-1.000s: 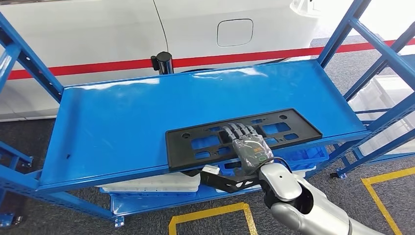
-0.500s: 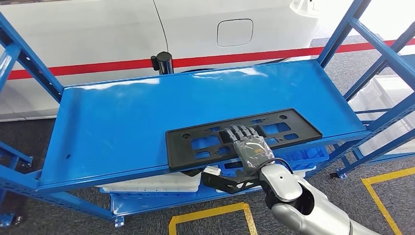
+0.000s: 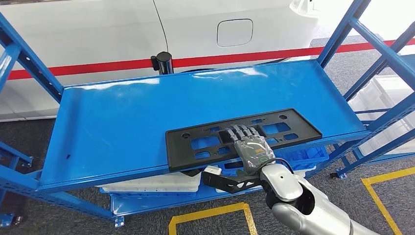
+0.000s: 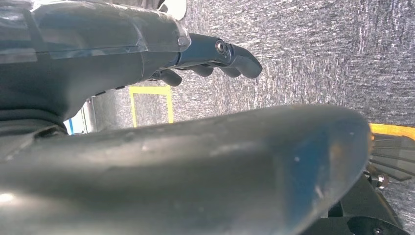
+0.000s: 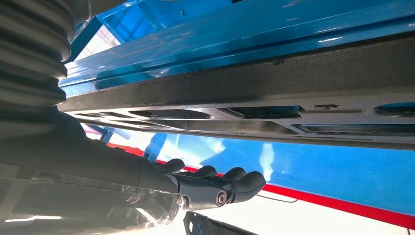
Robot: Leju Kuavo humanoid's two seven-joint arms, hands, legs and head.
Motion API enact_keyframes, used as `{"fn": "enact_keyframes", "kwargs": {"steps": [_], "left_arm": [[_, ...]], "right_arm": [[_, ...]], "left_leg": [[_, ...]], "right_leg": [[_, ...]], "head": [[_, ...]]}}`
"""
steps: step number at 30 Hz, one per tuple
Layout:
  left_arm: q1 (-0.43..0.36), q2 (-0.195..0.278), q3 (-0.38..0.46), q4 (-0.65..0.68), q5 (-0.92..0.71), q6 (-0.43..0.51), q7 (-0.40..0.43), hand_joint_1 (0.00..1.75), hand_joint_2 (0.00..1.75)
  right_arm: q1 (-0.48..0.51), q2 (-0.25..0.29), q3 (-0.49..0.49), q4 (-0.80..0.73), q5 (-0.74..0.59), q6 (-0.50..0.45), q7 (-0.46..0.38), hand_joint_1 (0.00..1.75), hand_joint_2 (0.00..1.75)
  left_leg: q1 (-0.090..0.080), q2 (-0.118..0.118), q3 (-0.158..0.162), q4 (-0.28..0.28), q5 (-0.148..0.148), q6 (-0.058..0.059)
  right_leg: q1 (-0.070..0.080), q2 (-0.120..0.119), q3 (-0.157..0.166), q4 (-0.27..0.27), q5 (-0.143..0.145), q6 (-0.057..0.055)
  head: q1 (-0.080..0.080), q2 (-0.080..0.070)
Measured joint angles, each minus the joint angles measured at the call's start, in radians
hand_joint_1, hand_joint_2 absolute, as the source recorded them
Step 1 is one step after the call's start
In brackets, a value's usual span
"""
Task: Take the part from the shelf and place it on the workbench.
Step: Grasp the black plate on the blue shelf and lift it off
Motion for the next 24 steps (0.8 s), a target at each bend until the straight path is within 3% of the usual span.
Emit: {"fn": "enact_keyframes", "kwargs": {"steps": [13, 16, 19, 21, 23, 24], "left_arm": [[0.0, 0.0, 0.0, 0.0, 0.0, 0.0, 0.0, 0.0, 0.0], [0.0, 0.0, -0.001, 0.0, -0.003, 0.0, -0.002, 0.0, 0.0], [-0.001, 0.0, -0.002, 0.0, -0.003, 0.0, -0.002, 0.0, 0.0], [-0.002, 0.0, -0.005, 0.0, -0.004, 0.0, -0.002, 0.0, 0.0], [-0.002, 0.0, -0.008, 0.0, -0.004, 0.0, -0.002, 0.0, 0.0], [-0.002, 0.0, -0.009, 0.0, -0.004, 0.0, -0.002, 0.0, 0.0]], "right_arm": [[0.0, 0.001, 0.0, 0.0, -0.002, 0.002, 0.0, 0.0, 1.75], [0.001, 0.003, 0.0, 0.0, -0.007, 0.008, 0.0, 0.0, 1.75], [0.0, 0.005, -0.004, 0.0, -0.007, 0.012, 0.0, 0.0, 1.75], [-0.001, 0.005, -0.007, 0.0, -0.007, 0.012, 0.0, 0.0, 1.75], [0.002, 0.005, -0.008, 0.002, -0.008, 0.012, 0.0, 0.0, 1.75], [0.005, 0.005, -0.008, 0.004, -0.008, 0.012, 0.0, 0.0, 1.75]], "left_leg": [[0.0, 0.0, 0.0, 0.0, 0.0, 0.0], [-0.007, 0.0, 0.0, 0.002, -0.003, 0.007], [-0.006, 0.001, 0.008, -0.01, 0.0, 0.021], [-0.001, 0.003, 0.017, -0.02, 0.003, 0.029], [-0.001, 0.004, 0.02, -0.021, 0.001, 0.031], [-0.002, 0.004, 0.021, -0.021, -0.001, 0.031]], "right_leg": [[0.0, 0.0, 0.0, 0.0, 0.0, 0.0], [-0.005, 0.0, 0.001, -0.003, 0.001, 0.007], [-0.01, -0.001, -0.001, 0.006, -0.009, 0.018], [-0.01, -0.002, -0.037, 0.086, -0.052, 0.021], [-0.01, -0.001, -0.109, 0.219, -0.105, 0.022], [-0.01, -0.001, -0.138, 0.266, -0.114, 0.022]], "head": [[0.0, 0.0], [-0.001, 0.0], [-0.002, 0.0], [0.004, 0.0], [0.009, 0.0], [0.01, 0.0]]}}
